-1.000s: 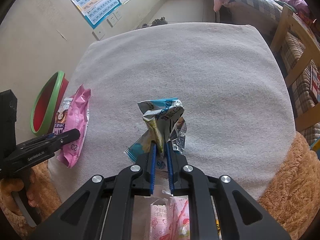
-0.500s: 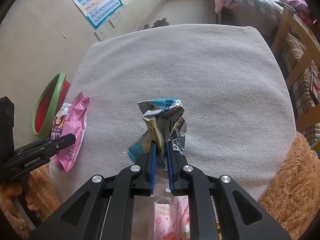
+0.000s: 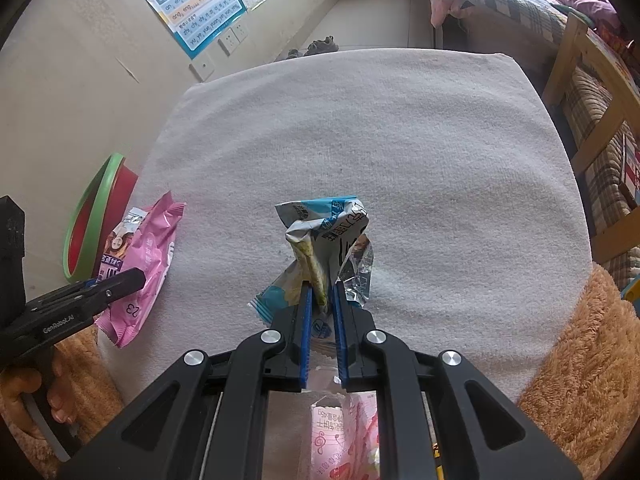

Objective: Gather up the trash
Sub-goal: 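Lift pink snack bag and blue-white wrapper and carry them over the bucket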

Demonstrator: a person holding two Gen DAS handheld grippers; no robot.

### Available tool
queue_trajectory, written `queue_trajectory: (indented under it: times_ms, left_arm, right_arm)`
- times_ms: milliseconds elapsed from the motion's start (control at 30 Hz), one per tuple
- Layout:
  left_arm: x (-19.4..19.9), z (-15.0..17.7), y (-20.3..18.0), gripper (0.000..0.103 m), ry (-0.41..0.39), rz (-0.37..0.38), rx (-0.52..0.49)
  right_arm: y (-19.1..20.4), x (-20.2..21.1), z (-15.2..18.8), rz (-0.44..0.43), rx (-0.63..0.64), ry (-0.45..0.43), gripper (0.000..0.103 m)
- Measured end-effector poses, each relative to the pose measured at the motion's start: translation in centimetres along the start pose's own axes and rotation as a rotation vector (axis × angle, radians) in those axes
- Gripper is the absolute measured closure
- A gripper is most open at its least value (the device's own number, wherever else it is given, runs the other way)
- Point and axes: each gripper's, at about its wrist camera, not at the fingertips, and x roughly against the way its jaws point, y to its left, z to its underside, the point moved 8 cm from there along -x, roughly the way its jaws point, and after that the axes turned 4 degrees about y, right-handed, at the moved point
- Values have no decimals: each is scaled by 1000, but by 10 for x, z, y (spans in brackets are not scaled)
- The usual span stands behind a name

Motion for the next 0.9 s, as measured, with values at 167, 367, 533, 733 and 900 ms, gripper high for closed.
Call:
queue_trajectory:
  times_ms: [167,367,533,733,900]
  left_arm:
    - [12,-4,2,71,-44,-3,4]
    - [31,-12,11,71,-102,-21,14]
    - [45,-15,27,71,-138,-50,37]
    - [57,-15,48,71,-168,-83,70]
    - [65,-15,68,71,-183,-98,103]
  right_arm:
    - [0,3,-1,-2,2,-8,93]
    - [7,12,-3,-15,17,-25,93]
    - [19,16,-4,-29,42,-33,93]
    - [36,20,-5,-37,80,-40,93]
    - [45,19,-4,-41,101,-36,93]
